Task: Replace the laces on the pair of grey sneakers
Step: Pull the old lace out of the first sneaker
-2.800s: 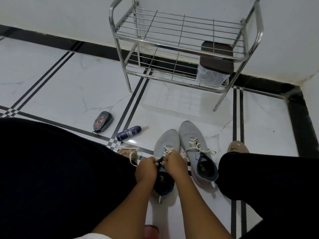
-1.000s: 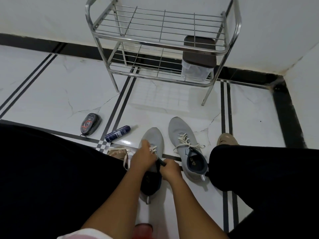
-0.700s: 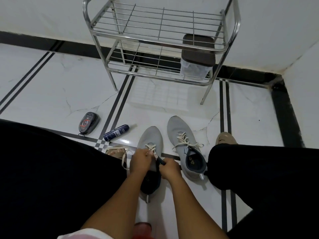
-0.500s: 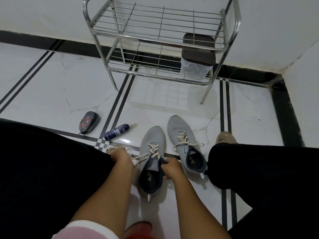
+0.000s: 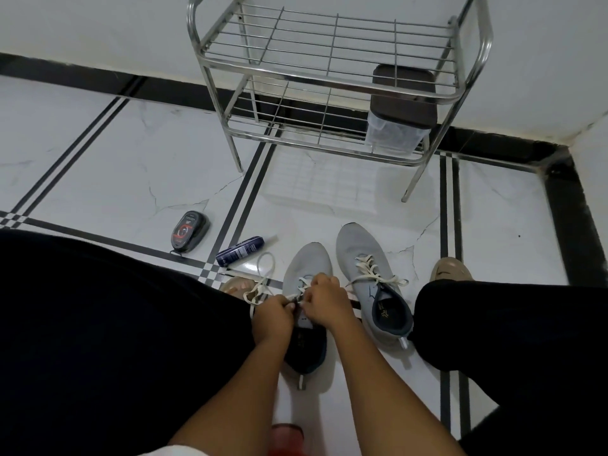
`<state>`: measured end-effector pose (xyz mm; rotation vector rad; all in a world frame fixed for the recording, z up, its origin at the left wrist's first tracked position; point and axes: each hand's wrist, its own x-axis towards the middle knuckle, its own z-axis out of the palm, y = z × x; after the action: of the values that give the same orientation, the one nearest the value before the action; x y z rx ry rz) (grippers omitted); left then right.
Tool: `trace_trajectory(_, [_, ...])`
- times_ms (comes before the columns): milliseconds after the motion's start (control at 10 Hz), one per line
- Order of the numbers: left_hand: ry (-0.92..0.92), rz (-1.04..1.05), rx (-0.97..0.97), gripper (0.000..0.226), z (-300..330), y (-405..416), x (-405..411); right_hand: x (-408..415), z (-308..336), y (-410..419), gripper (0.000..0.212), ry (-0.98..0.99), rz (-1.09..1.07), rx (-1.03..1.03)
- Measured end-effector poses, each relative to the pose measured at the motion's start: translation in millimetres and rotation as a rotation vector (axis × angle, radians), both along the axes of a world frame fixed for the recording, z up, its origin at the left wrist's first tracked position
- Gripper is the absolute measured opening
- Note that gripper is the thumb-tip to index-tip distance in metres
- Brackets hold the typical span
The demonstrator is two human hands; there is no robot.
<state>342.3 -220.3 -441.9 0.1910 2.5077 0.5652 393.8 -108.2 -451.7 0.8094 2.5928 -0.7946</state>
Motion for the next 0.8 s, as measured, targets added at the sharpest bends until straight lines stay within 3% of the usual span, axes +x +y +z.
trace_trajectory(100, [-0.054, 0.092, -0.018, 0.020, -2.8, -5.3, -3.3, 7.1, 17.3, 11.9, 0.038, 0.211, -0.883, -0.536])
trace_trajectory(200, [-0.082, 0.039, -0.010, 0.021, -3.9, -1.4, 0.5, 13.0, 14.5, 24.2, 0.041, 0.161, -1.056, -0.708])
trace_trajectory(300, [-0.080, -0.008, -0.031, 0.021, -2.9, 4.3, 3.8, 4.8, 14.6, 15.9, 0.026, 0.026, -0.501, -0.414])
trace_trajectory(400, [-0.076, -0.011, -0.033, 0.020, -5.0, 4.2, 3.6, 0.0, 6.8, -1.3, 0.018, -0.082, -0.149, -0.215])
trace_trajectory(500, [-0.073, -0.032, -0.030, 0.019, -5.0, 4.3, 3.3, 4.0, -5.5, -5.7, 0.024, -0.138, -0.221, -0.184])
trace_trajectory(600, [-0.070, -0.023, -0.027, 0.019, -7.6, 3.8, 1.0, 3.8, 11.7, 11.0, 0.024, 0.292, -1.173, -0.874])
trace_trajectory(700, [-0.074, -0.013, -0.011, 0.019, -7.4, 3.7, 0.1, 12.1, 26.2, 42.3, 0.028, 0.953, -1.841, -1.368])
trace_trajectory(800, [-0.081, -0.019, -0.001, 0.019, -6.6, 4.4, 1.2, 3.6, 37.6, 54.0, 0.030, 0.557, -1.302, -0.768])
